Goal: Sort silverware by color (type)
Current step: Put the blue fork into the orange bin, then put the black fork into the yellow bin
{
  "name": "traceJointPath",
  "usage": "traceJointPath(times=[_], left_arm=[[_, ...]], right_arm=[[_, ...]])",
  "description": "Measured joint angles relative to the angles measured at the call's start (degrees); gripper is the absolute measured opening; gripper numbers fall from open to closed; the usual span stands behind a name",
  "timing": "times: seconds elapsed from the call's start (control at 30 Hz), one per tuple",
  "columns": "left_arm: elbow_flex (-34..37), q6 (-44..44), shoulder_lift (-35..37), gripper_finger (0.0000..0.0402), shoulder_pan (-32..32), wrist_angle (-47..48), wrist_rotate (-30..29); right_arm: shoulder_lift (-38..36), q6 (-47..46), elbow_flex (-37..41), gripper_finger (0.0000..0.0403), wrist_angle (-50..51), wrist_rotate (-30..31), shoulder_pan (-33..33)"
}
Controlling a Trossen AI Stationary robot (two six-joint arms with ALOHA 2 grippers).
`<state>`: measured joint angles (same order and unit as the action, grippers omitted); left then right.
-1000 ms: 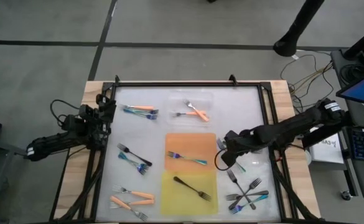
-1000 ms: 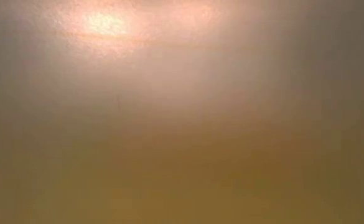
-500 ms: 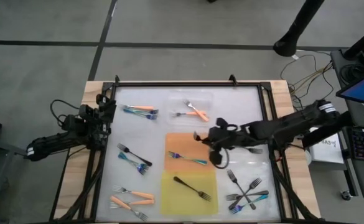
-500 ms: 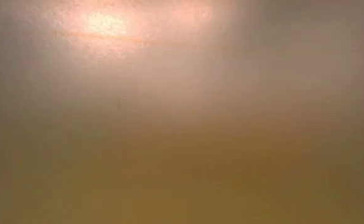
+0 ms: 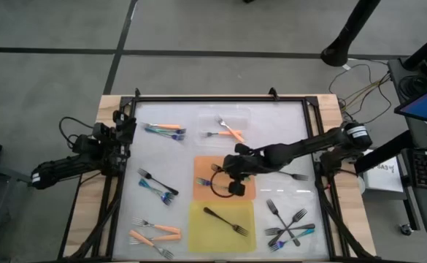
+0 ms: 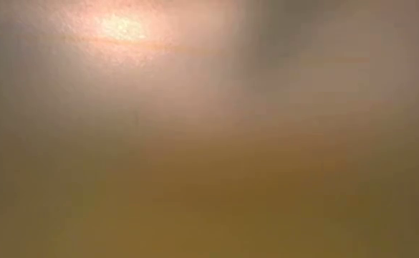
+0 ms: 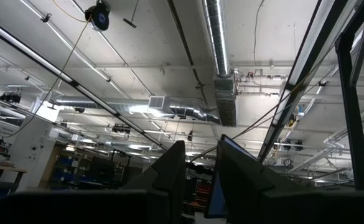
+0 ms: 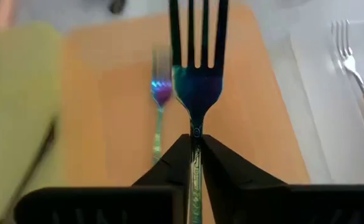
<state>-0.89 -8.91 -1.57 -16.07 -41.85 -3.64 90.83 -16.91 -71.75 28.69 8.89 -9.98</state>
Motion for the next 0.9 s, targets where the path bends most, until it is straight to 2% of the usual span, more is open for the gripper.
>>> traceJointPath(times=[0.33, 0.47, 0.53, 0.67, 0.77, 0.9], left_arm=[[0.01, 0.0, 0.0, 0.0075, 0.0, 0.0, -0.02], [0.0, 0.0, 0.0, 0.0075, 0.0, 0.13, -0.02], [0.01, 0.0, 0.0, 0.0075, 0.02, 0.36, 0.0], [0.02, 0.0, 0.0, 0.0075, 0.01, 0.44, -0.01], [0.02, 0.0, 0.0, 0.0075, 0.02, 0.48, 0.0], [0.0, 0.0, -0.02, 0.0075, 0.0, 0.59, -0.02]], right_arm=[[-1.53, -1.79, -3.98, 0.01, 10.77, 0.08, 0.0], [-2.86, -8.46, -3.97, 0.0107, 22.09, 0.68, 0.0], [-3.47, -13.2, -3.62, 0.0108, 29.56, 2.96, -0.02], [-4.01, -21.04, -1.57, 0.0109, 40.81, 4.77, 0.02], [-4.4, -23.02, 2.02, 0.0109, 41.35, 4.25, 0.0], [-4.51, -23.37, 8.37, 0.0109, 41.09, 0.23, 0.11]])
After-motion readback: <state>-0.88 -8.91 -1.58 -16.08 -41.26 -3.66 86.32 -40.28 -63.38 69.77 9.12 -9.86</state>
